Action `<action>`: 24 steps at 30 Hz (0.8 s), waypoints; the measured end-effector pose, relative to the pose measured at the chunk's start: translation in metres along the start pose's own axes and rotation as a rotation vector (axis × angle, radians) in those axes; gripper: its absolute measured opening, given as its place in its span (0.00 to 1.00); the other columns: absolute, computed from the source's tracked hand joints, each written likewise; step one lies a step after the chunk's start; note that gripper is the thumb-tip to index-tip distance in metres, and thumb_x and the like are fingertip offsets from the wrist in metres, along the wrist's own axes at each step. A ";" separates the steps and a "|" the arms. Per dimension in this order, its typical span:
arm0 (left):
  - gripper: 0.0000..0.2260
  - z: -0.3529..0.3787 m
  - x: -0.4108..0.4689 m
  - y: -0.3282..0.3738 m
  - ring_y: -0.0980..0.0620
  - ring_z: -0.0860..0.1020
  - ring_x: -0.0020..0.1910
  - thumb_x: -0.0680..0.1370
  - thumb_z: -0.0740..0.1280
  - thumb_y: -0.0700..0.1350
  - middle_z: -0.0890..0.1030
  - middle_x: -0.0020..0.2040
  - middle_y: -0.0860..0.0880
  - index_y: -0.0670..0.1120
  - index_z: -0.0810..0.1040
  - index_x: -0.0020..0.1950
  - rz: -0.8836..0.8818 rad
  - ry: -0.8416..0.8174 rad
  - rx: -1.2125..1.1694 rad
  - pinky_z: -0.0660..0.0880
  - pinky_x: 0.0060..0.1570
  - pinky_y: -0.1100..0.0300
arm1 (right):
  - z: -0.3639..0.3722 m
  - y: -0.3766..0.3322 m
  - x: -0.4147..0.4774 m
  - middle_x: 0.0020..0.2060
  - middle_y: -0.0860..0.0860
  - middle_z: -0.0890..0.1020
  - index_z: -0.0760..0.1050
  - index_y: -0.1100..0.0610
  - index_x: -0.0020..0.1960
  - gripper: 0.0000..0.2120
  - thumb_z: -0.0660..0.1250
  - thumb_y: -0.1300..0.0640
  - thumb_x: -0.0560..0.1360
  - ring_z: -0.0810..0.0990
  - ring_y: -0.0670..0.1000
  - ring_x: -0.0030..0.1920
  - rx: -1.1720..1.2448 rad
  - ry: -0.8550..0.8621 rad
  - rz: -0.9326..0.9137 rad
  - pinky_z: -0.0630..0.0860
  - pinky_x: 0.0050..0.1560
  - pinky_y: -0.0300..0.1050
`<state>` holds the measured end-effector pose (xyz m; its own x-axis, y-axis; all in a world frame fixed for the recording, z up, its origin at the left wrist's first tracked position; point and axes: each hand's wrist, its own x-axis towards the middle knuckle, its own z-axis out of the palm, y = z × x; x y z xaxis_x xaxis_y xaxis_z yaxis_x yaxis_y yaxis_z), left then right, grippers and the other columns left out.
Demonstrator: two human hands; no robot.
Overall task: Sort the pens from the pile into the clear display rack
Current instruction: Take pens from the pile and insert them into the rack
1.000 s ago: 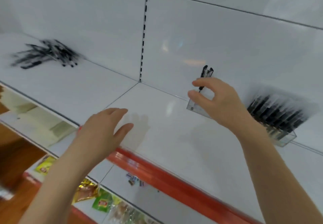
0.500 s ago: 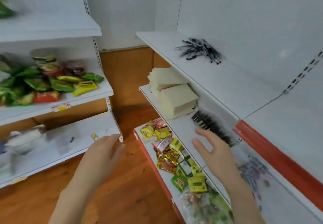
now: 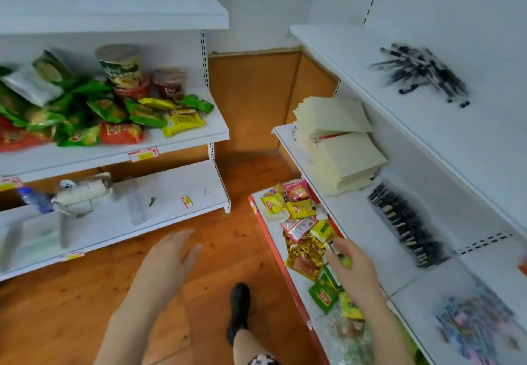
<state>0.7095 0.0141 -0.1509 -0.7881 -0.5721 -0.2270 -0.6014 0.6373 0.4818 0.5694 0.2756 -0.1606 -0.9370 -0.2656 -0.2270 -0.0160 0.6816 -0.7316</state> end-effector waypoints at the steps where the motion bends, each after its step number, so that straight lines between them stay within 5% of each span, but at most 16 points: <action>1: 0.20 -0.001 0.015 0.001 0.48 0.71 0.66 0.78 0.61 0.51 0.74 0.67 0.47 0.47 0.69 0.69 -0.007 0.001 -0.003 0.67 0.64 0.56 | 0.004 -0.005 0.016 0.56 0.51 0.77 0.71 0.57 0.63 0.16 0.63 0.58 0.77 0.74 0.45 0.50 0.016 -0.004 0.001 0.70 0.47 0.32; 3: 0.21 -0.004 0.050 0.006 0.49 0.70 0.67 0.78 0.60 0.52 0.72 0.68 0.48 0.48 0.67 0.70 -0.005 -0.005 -0.006 0.67 0.65 0.56 | 0.011 -0.019 0.049 0.51 0.50 0.77 0.71 0.56 0.62 0.14 0.62 0.58 0.77 0.75 0.43 0.43 0.059 0.000 0.013 0.71 0.39 0.27; 6: 0.20 -0.014 0.111 0.022 0.50 0.68 0.69 0.79 0.59 0.53 0.71 0.70 0.49 0.50 0.67 0.70 0.038 -0.006 0.028 0.65 0.67 0.56 | 0.019 -0.041 0.104 0.57 0.51 0.78 0.72 0.56 0.62 0.15 0.63 0.56 0.76 0.76 0.50 0.55 0.063 0.044 -0.006 0.72 0.53 0.38; 11: 0.18 -0.034 0.198 0.061 0.48 0.71 0.65 0.80 0.58 0.50 0.73 0.67 0.48 0.49 0.68 0.69 0.144 0.020 0.019 0.66 0.63 0.57 | 0.015 -0.081 0.178 0.51 0.46 0.75 0.73 0.58 0.61 0.13 0.63 0.59 0.76 0.72 0.45 0.55 0.065 0.069 -0.061 0.64 0.52 0.33; 17: 0.19 -0.043 0.274 0.100 0.49 0.71 0.65 0.80 0.58 0.51 0.73 0.67 0.48 0.49 0.67 0.70 0.264 -0.036 0.033 0.66 0.63 0.59 | 0.007 -0.103 0.241 0.62 0.52 0.76 0.72 0.58 0.63 0.16 0.63 0.56 0.77 0.71 0.50 0.64 0.014 0.100 -0.039 0.64 0.62 0.39; 24: 0.18 -0.054 0.381 0.155 0.50 0.74 0.61 0.79 0.59 0.50 0.75 0.64 0.49 0.47 0.70 0.68 0.518 -0.059 0.059 0.69 0.61 0.59 | -0.002 -0.122 0.299 0.58 0.49 0.77 0.73 0.58 0.62 0.15 0.63 0.56 0.76 0.72 0.45 0.59 -0.038 0.250 0.011 0.61 0.55 0.29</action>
<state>0.3235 -0.1334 -0.1169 -0.9891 -0.1456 -0.0197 -0.1362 0.8580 0.4953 0.2903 0.1139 -0.1381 -0.9943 -0.0845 -0.0651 -0.0141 0.7095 -0.7046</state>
